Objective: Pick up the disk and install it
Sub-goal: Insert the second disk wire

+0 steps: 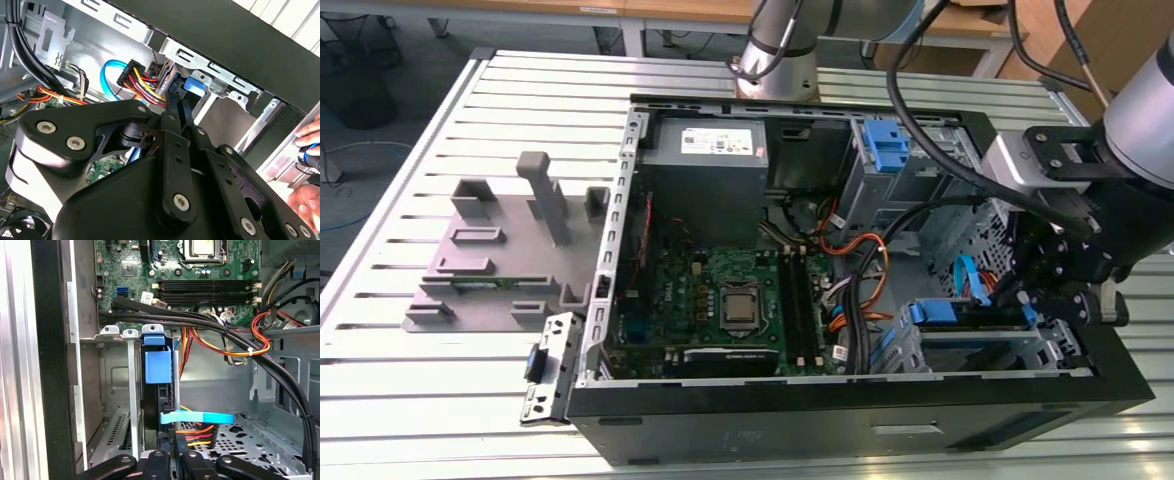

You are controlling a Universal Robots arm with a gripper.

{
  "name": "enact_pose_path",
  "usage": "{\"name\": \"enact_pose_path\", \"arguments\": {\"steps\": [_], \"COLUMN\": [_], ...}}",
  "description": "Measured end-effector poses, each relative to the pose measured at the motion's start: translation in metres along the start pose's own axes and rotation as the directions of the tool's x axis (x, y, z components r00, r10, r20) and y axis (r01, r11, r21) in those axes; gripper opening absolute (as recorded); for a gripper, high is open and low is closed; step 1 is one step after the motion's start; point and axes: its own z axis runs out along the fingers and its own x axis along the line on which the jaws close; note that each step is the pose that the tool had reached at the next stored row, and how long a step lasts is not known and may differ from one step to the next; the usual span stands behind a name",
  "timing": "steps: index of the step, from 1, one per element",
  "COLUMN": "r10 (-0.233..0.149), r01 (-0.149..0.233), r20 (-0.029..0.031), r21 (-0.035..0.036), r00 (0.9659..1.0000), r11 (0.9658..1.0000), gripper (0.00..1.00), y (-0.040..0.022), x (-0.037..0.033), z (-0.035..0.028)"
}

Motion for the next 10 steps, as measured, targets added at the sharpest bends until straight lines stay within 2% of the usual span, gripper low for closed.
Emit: {"name": "enact_pose_path", "arguments": {"steps": [10], "r10": [0.0], "r01": [0.0], "r20": [-0.0002], "r21": [0.0], "r00": [1.0], "r11": [1.0], "gripper": [0.16], "y": [0.0], "x": [0.0015], "z": [0.0012]}}
